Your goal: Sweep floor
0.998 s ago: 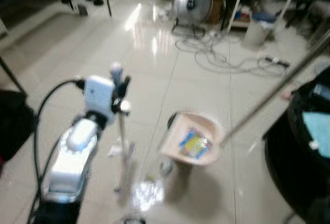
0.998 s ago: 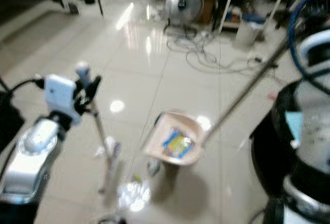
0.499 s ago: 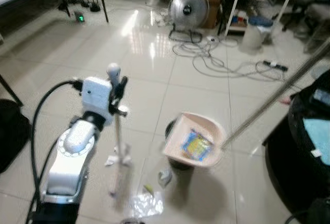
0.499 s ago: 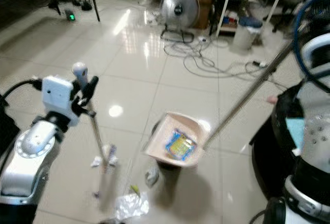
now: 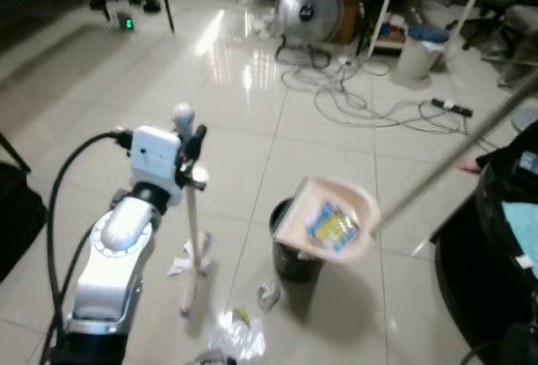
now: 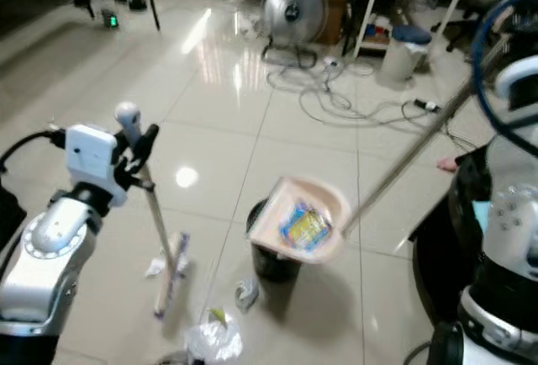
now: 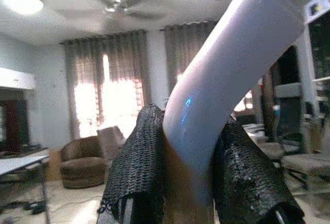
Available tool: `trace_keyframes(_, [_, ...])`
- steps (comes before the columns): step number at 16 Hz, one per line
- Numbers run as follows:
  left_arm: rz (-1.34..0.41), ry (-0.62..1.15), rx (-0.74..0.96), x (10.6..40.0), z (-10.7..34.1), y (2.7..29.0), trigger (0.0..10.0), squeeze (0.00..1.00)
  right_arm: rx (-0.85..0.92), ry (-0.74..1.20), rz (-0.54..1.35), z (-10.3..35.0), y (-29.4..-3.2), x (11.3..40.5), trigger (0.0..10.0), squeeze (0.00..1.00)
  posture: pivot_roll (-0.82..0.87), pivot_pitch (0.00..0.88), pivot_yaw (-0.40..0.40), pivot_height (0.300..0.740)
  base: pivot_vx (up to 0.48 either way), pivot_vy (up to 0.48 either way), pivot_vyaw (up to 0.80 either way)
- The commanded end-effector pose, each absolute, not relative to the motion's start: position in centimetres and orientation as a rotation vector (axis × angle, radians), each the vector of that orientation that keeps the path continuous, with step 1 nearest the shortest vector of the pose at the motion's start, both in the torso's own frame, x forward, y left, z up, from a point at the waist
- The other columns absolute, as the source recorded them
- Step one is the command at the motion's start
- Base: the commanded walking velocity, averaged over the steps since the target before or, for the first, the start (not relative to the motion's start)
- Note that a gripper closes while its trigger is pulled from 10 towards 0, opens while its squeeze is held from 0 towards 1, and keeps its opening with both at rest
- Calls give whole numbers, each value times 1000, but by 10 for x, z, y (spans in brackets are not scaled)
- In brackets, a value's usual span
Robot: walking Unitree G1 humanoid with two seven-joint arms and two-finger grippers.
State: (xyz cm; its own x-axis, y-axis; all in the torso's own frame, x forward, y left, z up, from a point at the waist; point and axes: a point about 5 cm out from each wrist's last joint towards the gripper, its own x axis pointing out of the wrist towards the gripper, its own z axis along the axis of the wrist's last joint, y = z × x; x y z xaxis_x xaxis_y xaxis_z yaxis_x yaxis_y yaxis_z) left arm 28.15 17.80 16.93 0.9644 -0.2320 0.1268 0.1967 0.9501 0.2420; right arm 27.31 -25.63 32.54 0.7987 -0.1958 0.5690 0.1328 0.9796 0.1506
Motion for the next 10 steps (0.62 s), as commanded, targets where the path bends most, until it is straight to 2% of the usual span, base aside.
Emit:
trace_keyframes(1, [-214, -182, 248, 280, 176, 179, 10000, 0, 82, -685, -207, 331, -261, 268, 10000, 0, 33, 76, -22, 740, 0, 0, 0])
trace_keyframes(5, [-205, -177, 254, 278, 176, 182, 10000, 0, -72, -720, -186, 324, -253, 276, 10000, 0, 41, 83, -20, 740, 0, 0, 0])
trace_keyframes(10, [-207, -177, 264, 277, 177, 183, 10000, 0, -185, -764, -101, 314, -233, 293, 10000, 0, 58, 87, -17, 740, 0, 0, 0])
